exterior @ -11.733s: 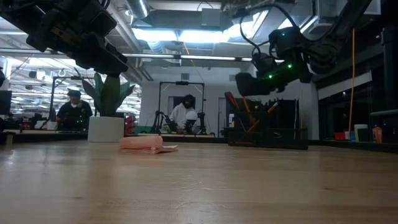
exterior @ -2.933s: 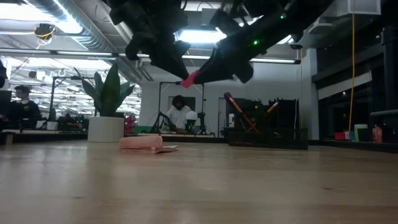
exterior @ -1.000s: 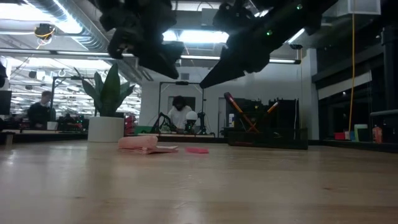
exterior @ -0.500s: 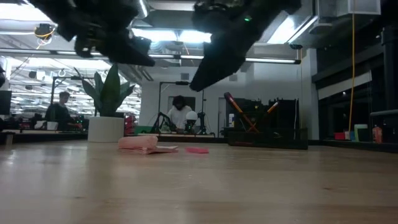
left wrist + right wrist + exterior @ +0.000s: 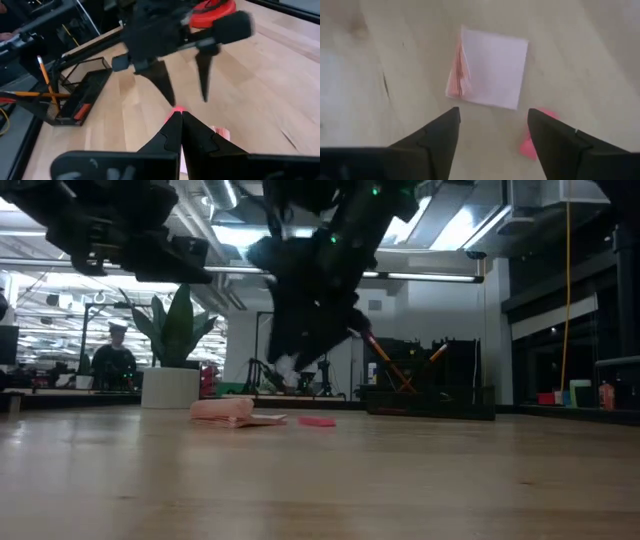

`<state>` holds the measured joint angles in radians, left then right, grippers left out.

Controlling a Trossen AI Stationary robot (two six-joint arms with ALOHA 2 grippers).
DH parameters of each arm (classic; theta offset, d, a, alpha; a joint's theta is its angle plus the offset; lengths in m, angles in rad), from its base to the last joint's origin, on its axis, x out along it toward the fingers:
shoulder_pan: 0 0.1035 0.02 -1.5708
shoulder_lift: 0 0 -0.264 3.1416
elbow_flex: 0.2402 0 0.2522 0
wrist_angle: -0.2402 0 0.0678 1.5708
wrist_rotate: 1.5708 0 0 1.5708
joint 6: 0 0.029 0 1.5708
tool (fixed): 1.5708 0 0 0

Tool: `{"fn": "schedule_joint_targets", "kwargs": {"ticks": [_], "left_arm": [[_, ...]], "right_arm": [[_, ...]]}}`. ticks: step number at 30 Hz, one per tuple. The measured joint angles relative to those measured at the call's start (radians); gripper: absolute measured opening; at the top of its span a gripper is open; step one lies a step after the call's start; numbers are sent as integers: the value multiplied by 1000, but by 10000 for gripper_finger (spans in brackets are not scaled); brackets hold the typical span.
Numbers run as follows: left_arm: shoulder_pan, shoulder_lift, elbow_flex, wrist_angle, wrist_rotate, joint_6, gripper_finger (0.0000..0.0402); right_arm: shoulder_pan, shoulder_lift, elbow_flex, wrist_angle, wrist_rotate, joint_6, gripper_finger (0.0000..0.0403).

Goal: Pick and place office supplies into organizer
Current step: Put the pink eraser into the black desk organizer

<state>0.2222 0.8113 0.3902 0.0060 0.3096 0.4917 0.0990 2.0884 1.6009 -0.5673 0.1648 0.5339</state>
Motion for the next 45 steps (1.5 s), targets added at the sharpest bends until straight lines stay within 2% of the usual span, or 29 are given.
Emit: {"fn": "schedule_joint_targets", "kwargs": {"ticks": [5,9,22,32,36,45], "left_arm": [[0,-32,-37,-4,1,-11,2],[0,-38,-42,-2,1,-18,2],[-7,-37,-42,-6,1,-45,2],[-12,-37,-42,-6,2,-52,2],[-12,-37,-42,-6,2,-58,2],[-12,-37,-42,-6,2,-64,2]], "right_arm": [[-45,14,-3,-98,-11,70,243],[-67,27,-3,-93,-8,114,243],[-69,115,-3,-89,-5,136,243],[-69,123,1,-121,-8,142,242],[-72,124,0,-128,-23,142,222],[-72,125,-2,-137,-23,142,145]]}}
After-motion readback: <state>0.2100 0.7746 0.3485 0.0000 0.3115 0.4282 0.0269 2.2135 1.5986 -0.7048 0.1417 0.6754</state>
